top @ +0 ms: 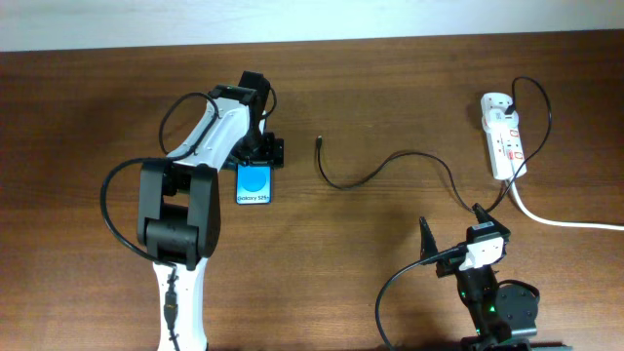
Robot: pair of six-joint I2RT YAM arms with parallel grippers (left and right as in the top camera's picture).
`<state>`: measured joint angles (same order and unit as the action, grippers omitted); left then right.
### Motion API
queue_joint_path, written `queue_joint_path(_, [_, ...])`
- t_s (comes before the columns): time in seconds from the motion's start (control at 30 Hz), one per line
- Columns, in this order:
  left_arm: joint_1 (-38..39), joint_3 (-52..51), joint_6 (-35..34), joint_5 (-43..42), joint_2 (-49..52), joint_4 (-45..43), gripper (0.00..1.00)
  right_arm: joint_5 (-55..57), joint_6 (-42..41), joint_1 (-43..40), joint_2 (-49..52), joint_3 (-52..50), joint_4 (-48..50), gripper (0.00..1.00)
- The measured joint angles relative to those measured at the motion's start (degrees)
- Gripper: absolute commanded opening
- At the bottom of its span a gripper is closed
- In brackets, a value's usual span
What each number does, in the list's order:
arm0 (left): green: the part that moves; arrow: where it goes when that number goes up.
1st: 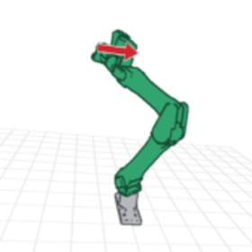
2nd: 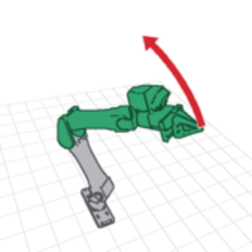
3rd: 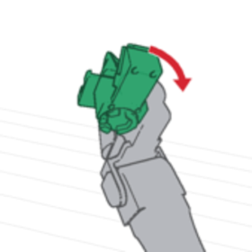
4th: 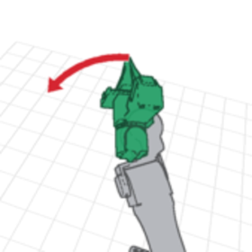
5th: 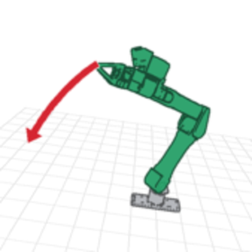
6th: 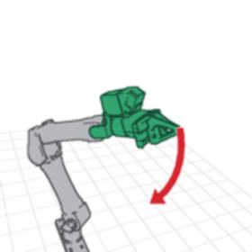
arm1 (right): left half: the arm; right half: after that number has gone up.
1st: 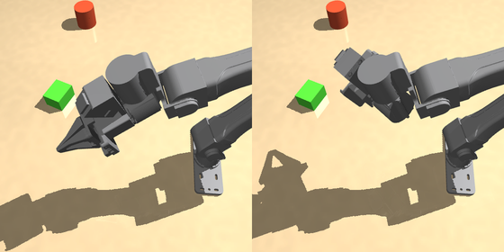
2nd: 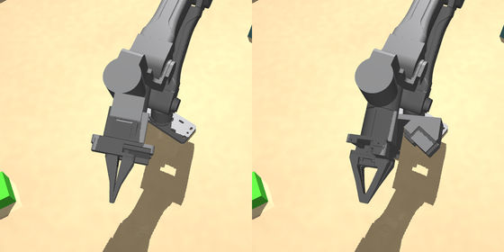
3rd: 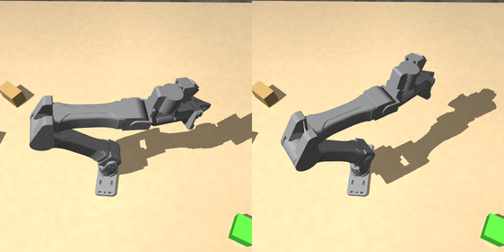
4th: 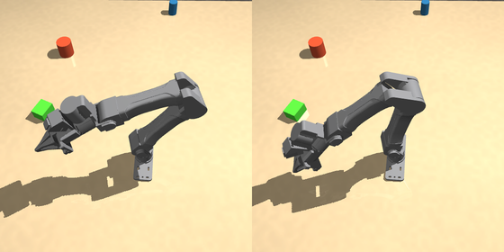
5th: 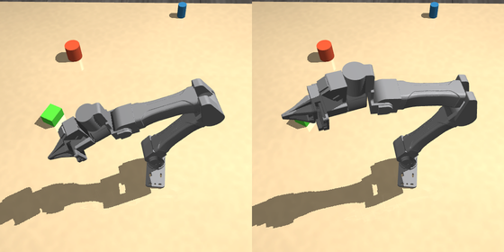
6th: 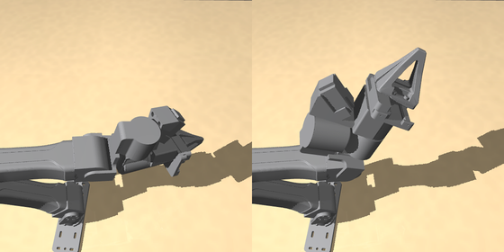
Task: Plug charger to phone and switch on socket
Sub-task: 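Close the left gripper on the phone's top edge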
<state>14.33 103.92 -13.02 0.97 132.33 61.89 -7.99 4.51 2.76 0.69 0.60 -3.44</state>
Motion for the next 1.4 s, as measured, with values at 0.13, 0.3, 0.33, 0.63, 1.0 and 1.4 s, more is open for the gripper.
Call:
queue_joint_path(0.13, [0.0, 0.0, 0.0, -0.2, 0.0, 0.7, 0.92, 0.0, 0.0, 0.0, 0.0, 0.0, 0.0, 0.98])
queue_joint_path(0.3, [0.0, -0.1, 0.2, -0.3, 0.0, 0.4, 0.85, 0.0, 0.0, 0.0, 0.0, 0.0, 0.0, 0.98])
queue_joint_path(0.33, [0.0, -0.1, 0.2, -0.3, 0.0, 0.2, 0.84, 0.0, 0.0, 0.0, 0.0, 0.0, 0.0, 0.98])
queue_joint_path(0.63, [0.1, -0.4, 0.5, -0.2, -0.2, -0.3, 0.73, 0.0, 0.0, 0.0, 0.0, 0.0, 0.0, 0.98])
queue_joint_path(1.0, [0.1, -0.4, 0.5, -0.2, -0.2, -0.4, 0.54, 0.0, 0.0, 0.0, 0.0, 0.0, 0.0, 0.98])
queue_joint_path(1.4, [0.1, 2.8, 0.6, 0.0, 1.1, 2.8, 0.49, 0.0, 0.0, 0.0, 0.0, 0.0, 0.0, 0.98])
